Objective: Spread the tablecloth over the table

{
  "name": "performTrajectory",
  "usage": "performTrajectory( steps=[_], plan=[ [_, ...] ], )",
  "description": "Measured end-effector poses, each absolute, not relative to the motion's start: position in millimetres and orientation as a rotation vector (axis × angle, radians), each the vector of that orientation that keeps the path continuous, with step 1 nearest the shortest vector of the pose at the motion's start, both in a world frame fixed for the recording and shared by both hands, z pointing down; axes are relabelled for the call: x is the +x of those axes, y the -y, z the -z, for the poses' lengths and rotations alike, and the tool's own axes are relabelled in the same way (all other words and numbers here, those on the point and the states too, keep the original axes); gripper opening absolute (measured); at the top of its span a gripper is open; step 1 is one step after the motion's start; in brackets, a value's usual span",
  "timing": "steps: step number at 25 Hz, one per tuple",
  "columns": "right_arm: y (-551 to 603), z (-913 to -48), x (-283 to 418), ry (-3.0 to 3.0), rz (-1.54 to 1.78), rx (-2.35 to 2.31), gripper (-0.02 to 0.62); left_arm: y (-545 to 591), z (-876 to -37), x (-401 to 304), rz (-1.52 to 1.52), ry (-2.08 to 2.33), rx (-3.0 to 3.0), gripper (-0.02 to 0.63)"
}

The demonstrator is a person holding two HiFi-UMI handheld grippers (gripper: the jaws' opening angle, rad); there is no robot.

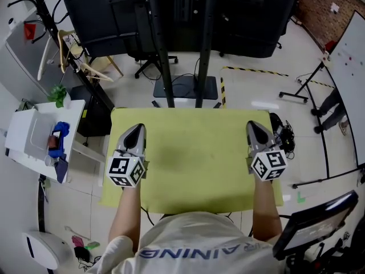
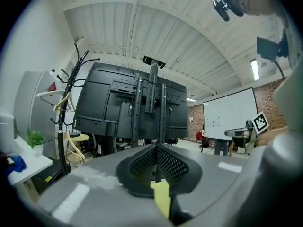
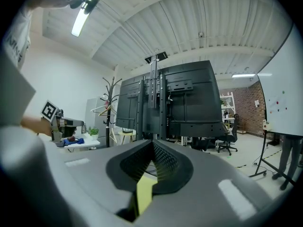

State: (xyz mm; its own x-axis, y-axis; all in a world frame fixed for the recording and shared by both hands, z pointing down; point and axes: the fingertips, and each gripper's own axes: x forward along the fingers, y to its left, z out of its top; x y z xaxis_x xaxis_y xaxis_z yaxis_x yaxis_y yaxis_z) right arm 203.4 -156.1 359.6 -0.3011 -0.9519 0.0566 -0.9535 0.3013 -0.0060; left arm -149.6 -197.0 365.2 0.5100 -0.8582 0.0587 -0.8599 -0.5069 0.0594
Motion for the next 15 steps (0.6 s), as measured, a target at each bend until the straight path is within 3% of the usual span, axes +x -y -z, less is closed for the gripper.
performTrajectory(
  steps=[15],
  plan=[
    [148.2,-354.5,198.5,2.478,0.018,1.813,0.005,194.3,-361.7,-136.2,-0.024,1.471,2.690,0.006]
  ],
)
